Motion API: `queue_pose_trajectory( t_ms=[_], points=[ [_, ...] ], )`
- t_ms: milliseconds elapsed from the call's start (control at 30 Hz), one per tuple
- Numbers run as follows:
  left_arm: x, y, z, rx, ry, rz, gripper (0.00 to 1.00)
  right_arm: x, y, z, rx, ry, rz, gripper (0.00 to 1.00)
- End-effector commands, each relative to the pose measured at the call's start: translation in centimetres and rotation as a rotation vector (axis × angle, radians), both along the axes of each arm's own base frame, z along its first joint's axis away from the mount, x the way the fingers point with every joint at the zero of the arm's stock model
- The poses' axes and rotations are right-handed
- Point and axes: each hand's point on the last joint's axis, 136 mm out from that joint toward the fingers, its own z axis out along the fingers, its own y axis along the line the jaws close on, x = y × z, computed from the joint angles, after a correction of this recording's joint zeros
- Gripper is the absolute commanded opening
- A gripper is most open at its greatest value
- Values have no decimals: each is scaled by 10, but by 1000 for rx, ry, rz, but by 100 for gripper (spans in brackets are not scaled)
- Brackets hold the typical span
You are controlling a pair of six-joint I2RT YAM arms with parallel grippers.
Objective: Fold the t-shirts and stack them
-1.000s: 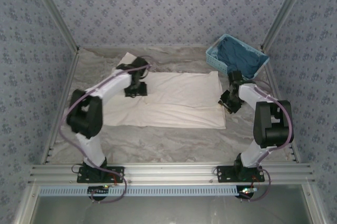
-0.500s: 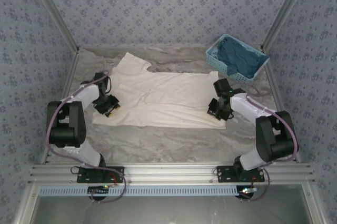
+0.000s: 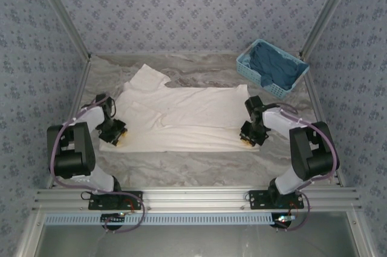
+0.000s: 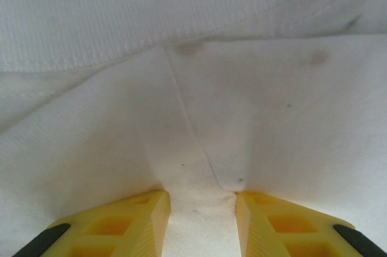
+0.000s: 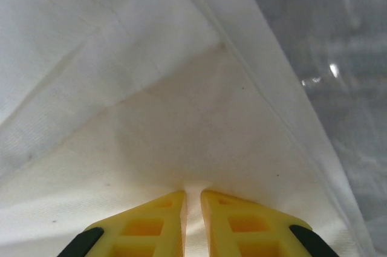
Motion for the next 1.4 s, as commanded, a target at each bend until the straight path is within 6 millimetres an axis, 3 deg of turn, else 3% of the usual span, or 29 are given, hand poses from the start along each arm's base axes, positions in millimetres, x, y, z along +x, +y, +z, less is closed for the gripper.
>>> queue_pose_trajectory(
  t_ms=[0,233,333,433,567,700,800,867,1000,1100,1367],
  points=[
    [-46,12,-11,53,153,44,36,-64,-22,-7,-94,188,-37,19],
    [-81,8,-6,45,179,94,37,-83,-14,5,-48,188,-41,22],
    [-72,14,9,64,123,104,39,-71,-10,15,-37,126,-32,27],
    [-31,20,44,120,0,69,43,-37,-8,42,-48,-25,8,37],
    [55,12,96,195,-179,-74,47,29,8,80,8,-272,77,48],
    [152,-26,111,124,-298,-263,46,96,22,97,32,-387,182,49],
    [210,-42,114,168,-359,-361,46,141,31,110,30,-453,259,49],
    [238,-45,108,168,-380,-362,46,160,33,111,33,-468,281,49],
    [288,-54,89,139,-413,-342,48,181,39,112,44,-469,318,49],
    [316,-57,77,175,-432,-360,53,186,39,110,46,-465,316,49],
    [359,-54,49,281,-433,-433,56,180,32,107,59,-458,293,49]
  ],
)
